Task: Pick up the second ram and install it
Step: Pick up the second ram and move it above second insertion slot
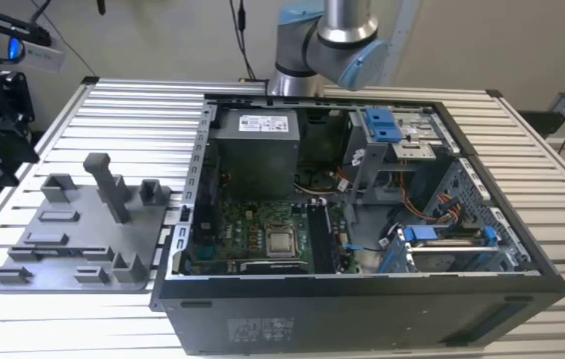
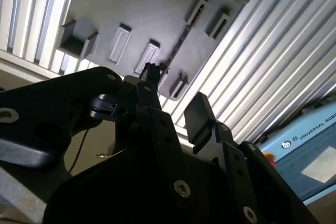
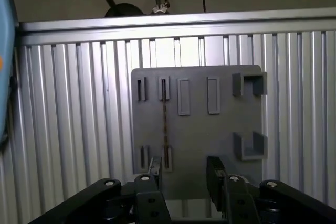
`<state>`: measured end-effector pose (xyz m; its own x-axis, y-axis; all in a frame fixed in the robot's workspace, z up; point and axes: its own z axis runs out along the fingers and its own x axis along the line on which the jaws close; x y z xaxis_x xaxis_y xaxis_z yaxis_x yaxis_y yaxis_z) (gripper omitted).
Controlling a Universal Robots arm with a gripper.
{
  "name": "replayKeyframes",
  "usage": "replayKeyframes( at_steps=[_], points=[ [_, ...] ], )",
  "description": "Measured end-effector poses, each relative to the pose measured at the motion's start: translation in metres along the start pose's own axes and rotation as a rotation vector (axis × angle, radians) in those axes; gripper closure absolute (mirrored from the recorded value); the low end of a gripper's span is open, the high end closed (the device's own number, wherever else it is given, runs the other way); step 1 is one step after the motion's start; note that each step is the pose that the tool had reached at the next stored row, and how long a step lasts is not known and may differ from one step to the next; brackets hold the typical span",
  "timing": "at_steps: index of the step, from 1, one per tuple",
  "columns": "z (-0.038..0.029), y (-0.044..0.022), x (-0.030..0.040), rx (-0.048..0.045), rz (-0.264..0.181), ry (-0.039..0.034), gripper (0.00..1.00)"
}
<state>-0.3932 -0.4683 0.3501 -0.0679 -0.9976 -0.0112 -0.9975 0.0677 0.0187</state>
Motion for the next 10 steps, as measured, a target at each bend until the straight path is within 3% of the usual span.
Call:
replayKeyframes(
  at_steps=[10],
  points=[
    [0.0117,-0.0006,0.0116,0.0008,0.0,-0.0003,0.52]
  ],
)
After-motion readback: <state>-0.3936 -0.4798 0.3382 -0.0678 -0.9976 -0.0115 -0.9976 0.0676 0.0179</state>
